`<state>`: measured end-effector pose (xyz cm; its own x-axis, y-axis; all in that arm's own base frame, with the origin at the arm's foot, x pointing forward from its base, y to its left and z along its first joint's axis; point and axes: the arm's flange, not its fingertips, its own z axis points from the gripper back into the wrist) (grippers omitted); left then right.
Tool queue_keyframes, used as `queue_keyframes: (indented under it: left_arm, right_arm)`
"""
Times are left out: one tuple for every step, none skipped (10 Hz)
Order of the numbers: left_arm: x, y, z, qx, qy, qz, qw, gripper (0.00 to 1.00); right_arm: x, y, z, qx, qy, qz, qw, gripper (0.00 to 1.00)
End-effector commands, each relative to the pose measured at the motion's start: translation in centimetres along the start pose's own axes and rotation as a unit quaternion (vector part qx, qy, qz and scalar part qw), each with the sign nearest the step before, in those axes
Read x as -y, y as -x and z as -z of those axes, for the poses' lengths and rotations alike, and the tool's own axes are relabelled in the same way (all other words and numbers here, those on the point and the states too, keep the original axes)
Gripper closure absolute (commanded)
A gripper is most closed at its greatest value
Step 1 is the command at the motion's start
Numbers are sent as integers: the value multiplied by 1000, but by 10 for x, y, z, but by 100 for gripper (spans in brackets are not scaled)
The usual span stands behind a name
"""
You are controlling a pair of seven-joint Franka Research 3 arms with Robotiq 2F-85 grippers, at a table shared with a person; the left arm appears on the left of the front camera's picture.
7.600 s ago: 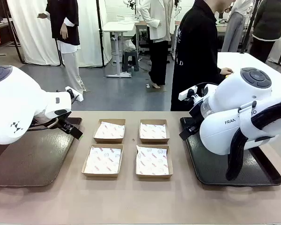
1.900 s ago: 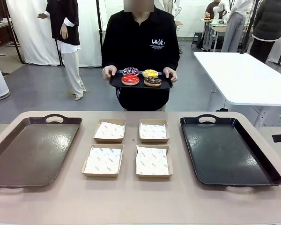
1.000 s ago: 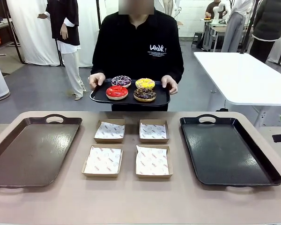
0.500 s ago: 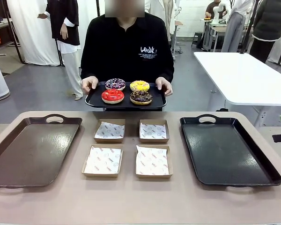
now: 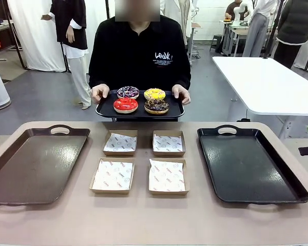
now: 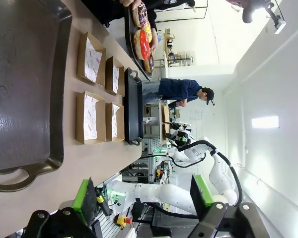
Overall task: Individually package the donuts and arrange them on the tray.
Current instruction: Pick up one Paper togo box.
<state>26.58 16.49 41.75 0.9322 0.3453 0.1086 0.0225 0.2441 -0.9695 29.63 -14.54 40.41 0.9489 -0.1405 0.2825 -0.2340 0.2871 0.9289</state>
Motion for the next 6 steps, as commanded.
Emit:
queue_keyframes:
  left_arm:
    - [1, -1, -1, 4, 6, -1, 1000, 0]
    - [1, -1, -1, 4, 6, -1, 1000, 0]
    - [1, -1, -1, 4, 6, -1, 1000, 0]
    - [1, -1, -1, 4, 6, -1, 1000, 0]
    - [1, -1, -1, 4, 6, -1, 1000, 0]
    - [1, -1, -1, 4, 6, -1, 1000, 0]
  right_arm:
    - [1, -1, 0, 1, -4, 0, 1000, 0]
    - [1, -1, 0, 1, -4, 0, 1000, 0]
    - [1, -1, 0, 1, -4, 0, 1000, 0]
    - [1, -1, 0, 1, -4, 0, 1000, 0]
    - [1, -1, 0, 1, -4, 0, 1000, 0]
    - [1, -1, 0, 1, -4, 0, 1000, 0]
